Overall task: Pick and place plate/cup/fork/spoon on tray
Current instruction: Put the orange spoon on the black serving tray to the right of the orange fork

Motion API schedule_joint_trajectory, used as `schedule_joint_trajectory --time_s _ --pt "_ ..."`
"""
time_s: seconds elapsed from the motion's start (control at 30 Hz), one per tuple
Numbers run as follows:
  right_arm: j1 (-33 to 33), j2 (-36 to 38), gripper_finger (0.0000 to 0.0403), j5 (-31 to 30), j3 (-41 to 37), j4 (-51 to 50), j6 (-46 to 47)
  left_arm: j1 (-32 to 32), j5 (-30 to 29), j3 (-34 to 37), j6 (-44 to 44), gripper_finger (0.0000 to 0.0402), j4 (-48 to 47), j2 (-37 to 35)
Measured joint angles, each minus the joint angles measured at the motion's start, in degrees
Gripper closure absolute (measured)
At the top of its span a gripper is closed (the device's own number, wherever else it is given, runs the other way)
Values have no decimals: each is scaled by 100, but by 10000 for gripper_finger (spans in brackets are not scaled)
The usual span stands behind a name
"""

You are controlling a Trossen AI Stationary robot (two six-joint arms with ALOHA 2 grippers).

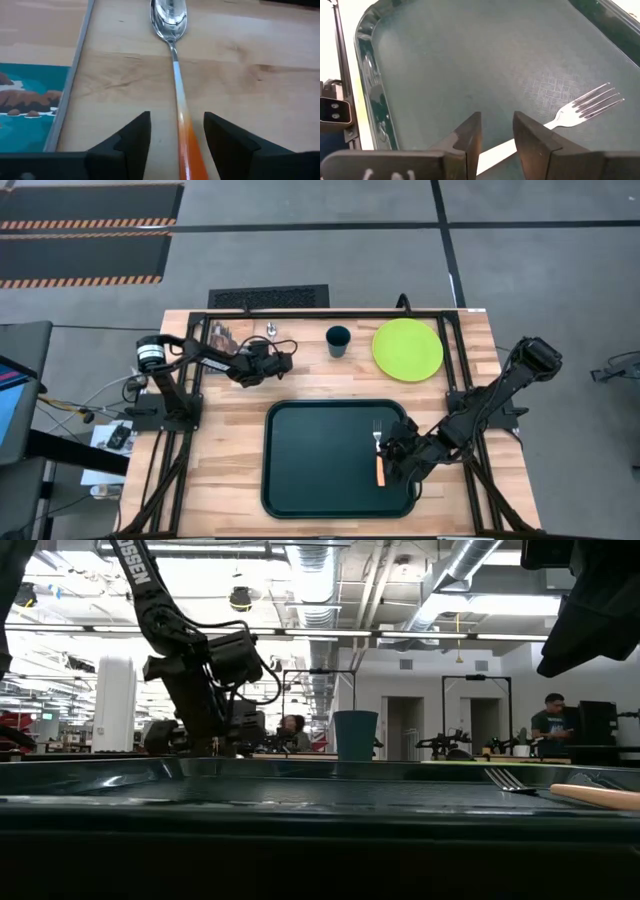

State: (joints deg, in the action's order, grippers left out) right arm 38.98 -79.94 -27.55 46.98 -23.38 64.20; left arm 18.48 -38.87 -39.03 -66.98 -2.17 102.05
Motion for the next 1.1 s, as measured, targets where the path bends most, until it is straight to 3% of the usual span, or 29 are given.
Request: schedule_joint_trajectory --time_s 0.33,0.7,1.1 --pt "2 0 271 4 0 9 24 -33 42 7 -108 389 -196 -25" --pt "-20 0 271 -111 0 26 18 -290 447 40 -34 401 -388 -635" --pt "-558 2 271 -730 0 969 -770 -893 -59 31 286 401 -525 -1684"
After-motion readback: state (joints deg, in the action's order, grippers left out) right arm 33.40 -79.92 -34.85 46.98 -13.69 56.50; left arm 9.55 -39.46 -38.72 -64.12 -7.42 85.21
